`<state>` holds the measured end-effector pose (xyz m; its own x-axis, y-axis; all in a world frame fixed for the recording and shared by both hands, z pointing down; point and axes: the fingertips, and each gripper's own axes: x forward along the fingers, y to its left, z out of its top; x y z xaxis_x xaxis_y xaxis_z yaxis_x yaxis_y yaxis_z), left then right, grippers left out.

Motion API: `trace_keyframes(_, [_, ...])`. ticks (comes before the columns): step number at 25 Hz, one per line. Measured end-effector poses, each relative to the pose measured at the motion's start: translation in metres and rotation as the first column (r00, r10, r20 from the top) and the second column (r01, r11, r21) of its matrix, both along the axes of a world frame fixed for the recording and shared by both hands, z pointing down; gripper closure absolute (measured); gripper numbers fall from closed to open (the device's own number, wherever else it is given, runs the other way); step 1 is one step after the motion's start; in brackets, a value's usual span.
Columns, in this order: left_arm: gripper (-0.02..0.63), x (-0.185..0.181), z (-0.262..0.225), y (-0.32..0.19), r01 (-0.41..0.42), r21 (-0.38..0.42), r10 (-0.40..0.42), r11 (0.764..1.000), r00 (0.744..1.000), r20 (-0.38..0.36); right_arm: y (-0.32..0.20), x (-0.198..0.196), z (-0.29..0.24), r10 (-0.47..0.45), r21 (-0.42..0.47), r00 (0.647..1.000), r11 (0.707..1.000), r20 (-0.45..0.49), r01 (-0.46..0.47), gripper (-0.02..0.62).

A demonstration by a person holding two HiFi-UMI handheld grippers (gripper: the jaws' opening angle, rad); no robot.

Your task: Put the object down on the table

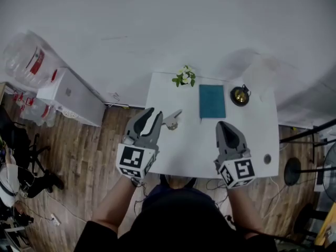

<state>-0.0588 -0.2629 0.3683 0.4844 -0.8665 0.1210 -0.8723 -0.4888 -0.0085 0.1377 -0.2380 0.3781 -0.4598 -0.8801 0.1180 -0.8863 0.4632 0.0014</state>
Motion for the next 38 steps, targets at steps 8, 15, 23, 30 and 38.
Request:
trace_keyframes(8, [0.523, 0.0, -0.049, 0.013, 0.003, 0.072, 0.004, 0.997, 0.995, -0.095, 0.003, -0.001, -0.035, -0.02, 0.096, 1.0, 0.995, -0.002, 0.02, 0.591])
trace_keyframes(15, [0.528, 0.003, -0.067, 0.017, 0.002, 0.097, 0.011, 0.995, 0.991, -0.135, 0.004, 0.001, -0.045, -0.025, 0.12, 1.0, 0.992, -0.004, 0.025, 0.591])
trace_keyframes(23, [0.531, 0.006, -0.063, 0.014, -0.002, 0.085, 0.014, 0.996, 0.99, -0.139, 0.003, 0.0, -0.045, -0.044, 0.128, 0.999, 0.991, -0.012, 0.045, 0.591])
trace_keyframes(30, [0.531, 0.003, -0.062, 0.013, 0.001, 0.08, 0.01, 0.997, 0.99, -0.139, 0.002, -0.002, -0.046, -0.043, 0.127, 0.999, 0.991, -0.01, 0.044, 0.591])
trace_keyframes(38, [0.531, 0.001, -0.058, 0.01, -0.003, 0.065, 0.012, 0.998, 0.991, -0.136, 0.002, -0.004, -0.044, -0.039, 0.122, 0.999, 0.992, -0.011, 0.04, 0.591])
